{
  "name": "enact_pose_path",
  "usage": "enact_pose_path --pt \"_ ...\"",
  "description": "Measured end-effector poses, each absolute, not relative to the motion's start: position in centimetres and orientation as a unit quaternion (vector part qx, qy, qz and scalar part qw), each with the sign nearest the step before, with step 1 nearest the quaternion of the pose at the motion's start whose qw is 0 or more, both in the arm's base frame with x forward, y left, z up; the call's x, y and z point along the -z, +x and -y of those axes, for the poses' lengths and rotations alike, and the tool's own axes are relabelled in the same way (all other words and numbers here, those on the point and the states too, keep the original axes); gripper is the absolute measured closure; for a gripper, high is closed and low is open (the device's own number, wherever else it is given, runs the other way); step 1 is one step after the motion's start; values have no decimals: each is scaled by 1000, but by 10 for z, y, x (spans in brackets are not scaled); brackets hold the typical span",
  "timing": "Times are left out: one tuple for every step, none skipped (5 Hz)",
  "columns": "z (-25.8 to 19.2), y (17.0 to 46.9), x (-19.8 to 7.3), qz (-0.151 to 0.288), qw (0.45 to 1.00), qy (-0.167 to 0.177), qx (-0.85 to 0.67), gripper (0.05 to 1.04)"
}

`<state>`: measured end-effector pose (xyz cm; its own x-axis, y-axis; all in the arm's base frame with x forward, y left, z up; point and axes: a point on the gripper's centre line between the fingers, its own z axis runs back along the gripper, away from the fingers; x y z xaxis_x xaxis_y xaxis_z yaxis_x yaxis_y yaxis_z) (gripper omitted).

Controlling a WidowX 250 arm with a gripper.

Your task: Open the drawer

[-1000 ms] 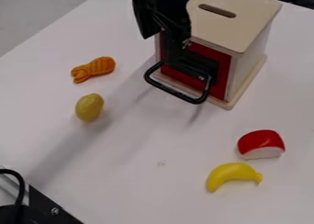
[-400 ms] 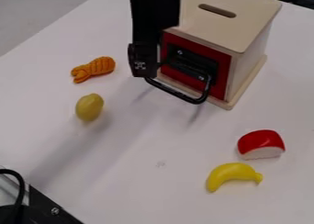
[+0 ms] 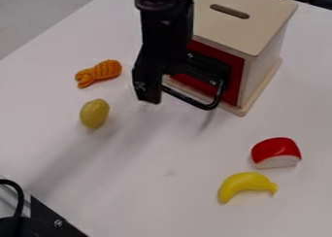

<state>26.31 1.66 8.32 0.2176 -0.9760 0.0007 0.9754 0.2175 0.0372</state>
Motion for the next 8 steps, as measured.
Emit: enact_pose_path --pt "-10 277 -71 5 770 7 638 84" --pt "-4 291 -62 14 763 15 646 84" --pt "0 300 -55 28 753 28 657 84" --pt "-1 300 -50 30 746 37 664 127" --pt "-1 300 -47 41 741 40 670 396" --pt "-2 298 -46 48 737 40 673 696" --pt "-3 293 -42 45 730 38 681 908" --pt "-3 288 -38 39 729 36 683 971"
